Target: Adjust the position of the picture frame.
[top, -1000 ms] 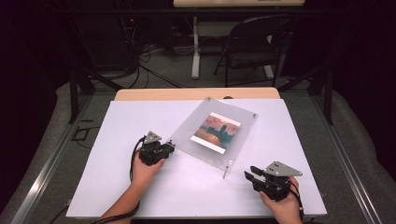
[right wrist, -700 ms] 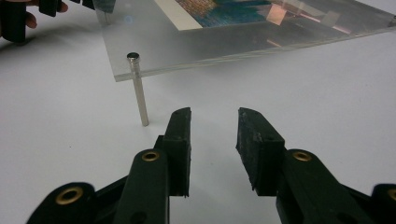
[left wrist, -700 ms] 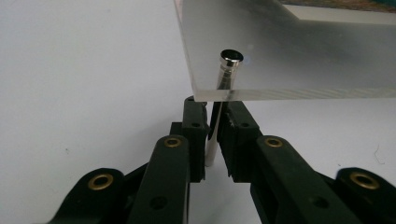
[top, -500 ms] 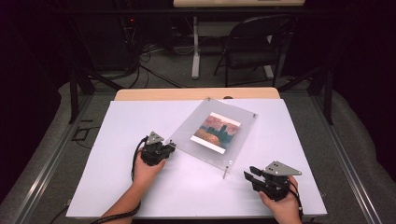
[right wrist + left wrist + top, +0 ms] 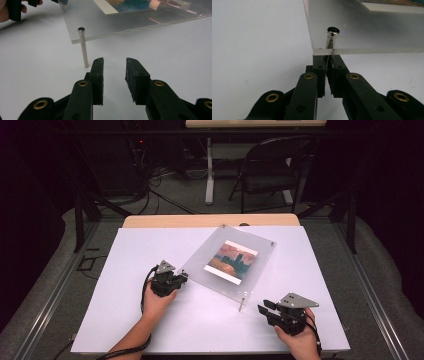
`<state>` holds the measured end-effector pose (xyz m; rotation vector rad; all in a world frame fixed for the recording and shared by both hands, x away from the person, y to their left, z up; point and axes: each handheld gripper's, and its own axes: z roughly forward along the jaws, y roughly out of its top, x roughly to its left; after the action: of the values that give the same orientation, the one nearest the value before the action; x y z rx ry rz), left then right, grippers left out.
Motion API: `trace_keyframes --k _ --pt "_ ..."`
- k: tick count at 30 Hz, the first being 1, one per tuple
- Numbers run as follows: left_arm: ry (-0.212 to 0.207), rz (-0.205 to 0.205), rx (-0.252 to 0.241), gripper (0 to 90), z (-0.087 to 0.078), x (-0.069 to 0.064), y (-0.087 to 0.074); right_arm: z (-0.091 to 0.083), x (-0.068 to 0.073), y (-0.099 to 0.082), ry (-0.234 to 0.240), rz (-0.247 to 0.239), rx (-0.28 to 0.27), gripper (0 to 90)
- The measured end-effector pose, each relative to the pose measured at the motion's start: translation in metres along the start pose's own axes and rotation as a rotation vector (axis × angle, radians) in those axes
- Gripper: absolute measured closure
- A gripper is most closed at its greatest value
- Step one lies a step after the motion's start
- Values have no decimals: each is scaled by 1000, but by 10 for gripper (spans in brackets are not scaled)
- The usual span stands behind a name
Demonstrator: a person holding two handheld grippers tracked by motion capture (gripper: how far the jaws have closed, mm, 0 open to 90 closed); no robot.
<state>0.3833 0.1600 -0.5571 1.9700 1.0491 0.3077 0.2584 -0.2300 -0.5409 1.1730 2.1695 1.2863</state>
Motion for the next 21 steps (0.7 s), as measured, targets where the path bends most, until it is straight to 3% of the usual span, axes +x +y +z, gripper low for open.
trace_keyframes --k 9,21 --pt "-47 -7 -32 849 -14 -9 10 12 15 4 79 -5 16 717" --pt "-64 -8 -22 848 -17 -14 10 26 18 11 105 29 -7 715"
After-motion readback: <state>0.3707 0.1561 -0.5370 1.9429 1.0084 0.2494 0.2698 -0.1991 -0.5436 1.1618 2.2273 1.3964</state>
